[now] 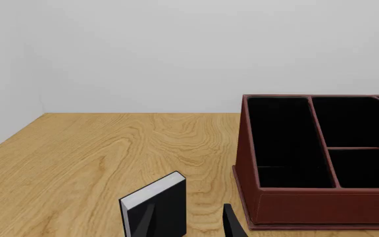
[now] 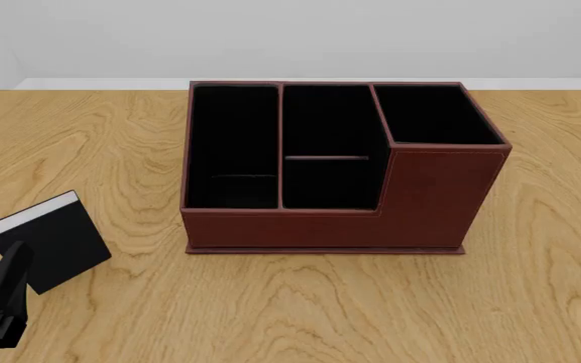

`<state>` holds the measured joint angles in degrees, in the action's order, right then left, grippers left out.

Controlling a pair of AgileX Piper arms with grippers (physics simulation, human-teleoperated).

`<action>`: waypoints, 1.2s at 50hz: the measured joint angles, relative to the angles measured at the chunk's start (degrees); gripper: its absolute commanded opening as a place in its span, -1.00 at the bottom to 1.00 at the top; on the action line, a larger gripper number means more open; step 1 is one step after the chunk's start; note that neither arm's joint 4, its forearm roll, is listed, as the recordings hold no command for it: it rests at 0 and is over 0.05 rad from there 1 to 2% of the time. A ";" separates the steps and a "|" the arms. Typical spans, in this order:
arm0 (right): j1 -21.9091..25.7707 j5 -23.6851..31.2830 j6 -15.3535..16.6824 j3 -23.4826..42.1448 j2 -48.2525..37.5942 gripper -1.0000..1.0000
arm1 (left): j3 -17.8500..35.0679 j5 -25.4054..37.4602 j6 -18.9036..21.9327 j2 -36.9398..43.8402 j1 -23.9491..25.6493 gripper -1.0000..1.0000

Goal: Pick up the yellow and white mug and place it to the right of the caddy.

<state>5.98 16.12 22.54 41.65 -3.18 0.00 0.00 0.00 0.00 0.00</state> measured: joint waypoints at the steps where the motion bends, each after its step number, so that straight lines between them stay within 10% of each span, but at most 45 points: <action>1: -0.20 0.35 -0.26 0.13 0.28 -1.00 | 0.00 0.00 0.00 0.00 0.00 1.00; 60: -10.18 1.87 -11.49 -4.00 0.17 -1.00 | 0.00 0.00 0.00 0.00 0.00 1.00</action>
<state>-4.20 17.99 11.04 37.65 -3.00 0.00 0.00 0.00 0.00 0.00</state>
